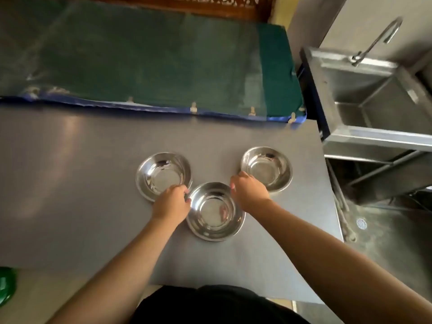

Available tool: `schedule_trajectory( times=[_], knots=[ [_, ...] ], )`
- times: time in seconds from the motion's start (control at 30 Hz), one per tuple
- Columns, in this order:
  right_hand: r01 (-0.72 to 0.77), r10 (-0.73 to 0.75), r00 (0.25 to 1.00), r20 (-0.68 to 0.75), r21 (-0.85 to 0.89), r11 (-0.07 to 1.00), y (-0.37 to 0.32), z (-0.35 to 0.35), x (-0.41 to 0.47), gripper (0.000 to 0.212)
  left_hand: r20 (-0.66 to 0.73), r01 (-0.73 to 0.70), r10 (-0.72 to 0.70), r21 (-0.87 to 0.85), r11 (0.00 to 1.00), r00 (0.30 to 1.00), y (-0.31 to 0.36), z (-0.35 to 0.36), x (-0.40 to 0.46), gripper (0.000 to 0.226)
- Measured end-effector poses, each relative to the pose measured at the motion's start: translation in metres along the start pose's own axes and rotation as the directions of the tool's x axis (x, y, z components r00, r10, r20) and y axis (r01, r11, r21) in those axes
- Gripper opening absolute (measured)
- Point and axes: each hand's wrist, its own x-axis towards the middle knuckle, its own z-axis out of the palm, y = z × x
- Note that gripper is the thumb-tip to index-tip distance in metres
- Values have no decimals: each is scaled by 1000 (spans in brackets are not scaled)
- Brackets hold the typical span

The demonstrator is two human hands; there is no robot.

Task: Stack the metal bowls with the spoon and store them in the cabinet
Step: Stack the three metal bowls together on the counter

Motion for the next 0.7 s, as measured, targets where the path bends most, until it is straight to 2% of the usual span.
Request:
schedule_trajectory(
  times=[0.1,0.17,0.33,0.4,0.53,0.7],
  knots=[
    [-102,101,994,29,39,994,3,17,-2,22,30,42,-41,-54,998,999,-8,14,-1,34],
    [-155,153,987,46,31,987,5,27,-7,24,57,50,-47,-66,997,997,-11,22,-6,30],
    [-254,246,967,68,144,957,12,44,-12,22,105,94,-81,-134,986,991,-19,31,-6,19],
    [-293,276,955,108,200,935,16,49,-13,32,125,129,-109,-170,977,986,-17,33,-7,27],
    [-337,301,940,158,313,888,21,58,-15,45,167,293,-249,-335,896,954,-12,39,-8,45],
    [-318,266,945,189,349,882,34,56,-15,43,142,337,-305,-375,864,942,-7,44,-11,46]
  ],
)
